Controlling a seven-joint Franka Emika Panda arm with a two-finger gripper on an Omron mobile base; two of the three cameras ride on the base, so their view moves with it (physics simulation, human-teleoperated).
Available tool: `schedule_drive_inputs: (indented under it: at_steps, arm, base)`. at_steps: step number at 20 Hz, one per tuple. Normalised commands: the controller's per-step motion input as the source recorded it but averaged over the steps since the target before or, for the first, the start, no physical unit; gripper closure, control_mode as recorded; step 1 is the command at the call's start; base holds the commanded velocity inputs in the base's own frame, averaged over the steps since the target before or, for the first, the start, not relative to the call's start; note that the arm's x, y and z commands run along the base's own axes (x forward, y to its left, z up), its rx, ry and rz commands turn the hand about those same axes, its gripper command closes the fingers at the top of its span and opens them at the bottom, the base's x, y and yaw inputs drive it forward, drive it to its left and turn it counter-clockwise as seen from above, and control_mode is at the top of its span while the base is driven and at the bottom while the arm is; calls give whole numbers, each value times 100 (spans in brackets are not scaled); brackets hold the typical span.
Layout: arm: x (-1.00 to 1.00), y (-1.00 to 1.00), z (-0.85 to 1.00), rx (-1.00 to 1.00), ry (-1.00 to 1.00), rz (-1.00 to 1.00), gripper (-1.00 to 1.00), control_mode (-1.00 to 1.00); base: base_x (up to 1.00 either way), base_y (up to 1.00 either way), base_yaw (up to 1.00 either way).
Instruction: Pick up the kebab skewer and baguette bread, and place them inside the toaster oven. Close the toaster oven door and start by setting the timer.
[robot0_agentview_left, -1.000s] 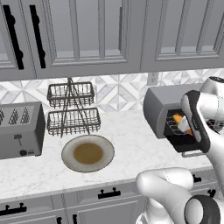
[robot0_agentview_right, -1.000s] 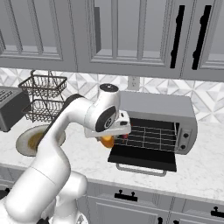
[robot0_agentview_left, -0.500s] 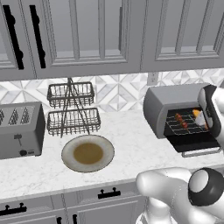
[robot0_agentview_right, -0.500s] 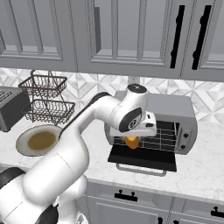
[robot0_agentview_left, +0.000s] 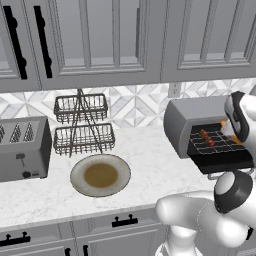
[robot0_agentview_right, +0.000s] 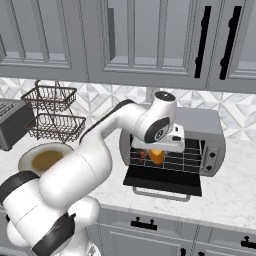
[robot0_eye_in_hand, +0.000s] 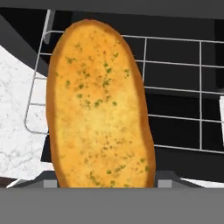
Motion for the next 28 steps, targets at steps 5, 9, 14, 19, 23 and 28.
schedule_drive_inputs:
  at_steps: [5, 9, 14, 19, 23, 28]
  arm:
    - [22, 0, -20, 3, 0, -8, 100, -100]
    - [7, -5, -24, 2, 0, -8, 100, -100]
    - [29, -15, -11, 1, 0, -6, 100, -100]
    - [16, -7, -22, 3, 0, -7, 100, -100]
    - [8, -3, -23, 4, 0, -6, 100, -100]
    - [4, -10, -15, 4, 0, -5, 100, -100]
  base:
    - [0, 0, 0]
    - [0, 0, 0]
    - [0, 0, 0]
    - [0, 0, 0]
    - [0, 0, 0]
    - [0, 0, 0]
